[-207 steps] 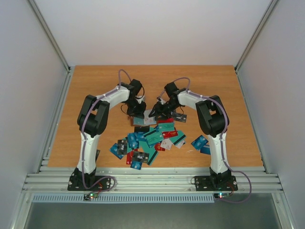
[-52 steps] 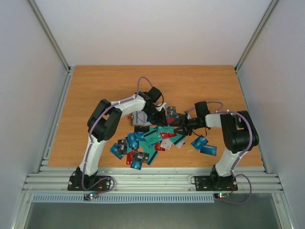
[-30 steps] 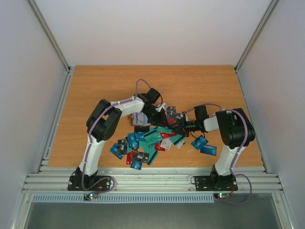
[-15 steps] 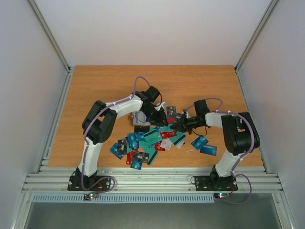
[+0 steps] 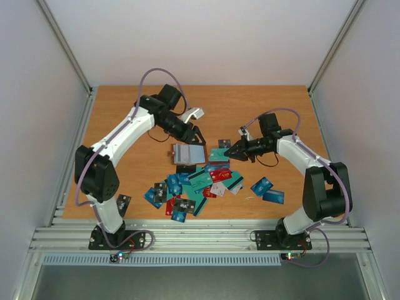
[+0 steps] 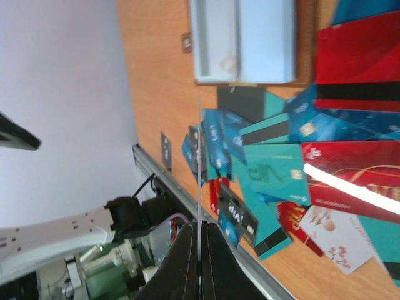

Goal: Put the credit cards into the card holder

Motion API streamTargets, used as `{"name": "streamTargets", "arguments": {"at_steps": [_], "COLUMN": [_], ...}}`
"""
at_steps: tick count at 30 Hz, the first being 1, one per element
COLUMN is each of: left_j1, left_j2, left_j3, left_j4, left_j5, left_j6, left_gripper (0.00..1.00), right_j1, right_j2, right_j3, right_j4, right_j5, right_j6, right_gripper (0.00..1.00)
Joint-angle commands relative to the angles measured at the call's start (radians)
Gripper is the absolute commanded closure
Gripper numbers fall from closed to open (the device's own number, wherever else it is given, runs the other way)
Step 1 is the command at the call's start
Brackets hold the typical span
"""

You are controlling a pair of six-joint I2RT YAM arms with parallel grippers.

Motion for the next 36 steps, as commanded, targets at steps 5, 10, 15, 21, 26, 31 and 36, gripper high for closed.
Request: {"name": "streamTargets", "arguments": {"at_steps": [5,10,15,21,26,31,36], "left_j1": [0.002,0.001,0.001,-0.002,-0.006,-0.035,-0.078], "left_j2": [-0.23,-0.37,-0.529,-0.707,-0.76,-0.743,-0.707], "left_j3": [-0.187,-0.281,-0.395,-0.547,-0.586,-0.58,-0.566], "left_j4": [0.13,0.211,0.199,0.247,0.208,0.158,0.105], "left_j5": [0.158,0.02,-0.059,0.043,0.124,0.134,0.104], "left_j6": [0.094,-0.038,0.067,0.252,0.379,0.481,0.536], "left_gripper": [0.51,0.52,0.53,0.54,0.55,0.57,0.59], "right_j1": [0.1,0.226,0.352,0.478,0.571,0.638,0.693], "right_j2": [-0.108,-0.074,-0.121,-0.173,-0.226,-0.22,-0.205], "right_j3": [0.175,0.282,0.268,0.281,0.266,0.319,0.384], "right_j4": [-0.261,-0.46,-0.453,-0.465,-0.42,-0.433,-0.46], "right_j5": [-0.12,-0.014,0.143,0.353,0.467,0.509,0.556], "right_j6": [-0.294,-0.487,-0.584,-0.711,-0.823,-0.904,-0.956], "right_gripper": [0.99,0.99,0.99,0.99,0.99,0.99,0.99]}}
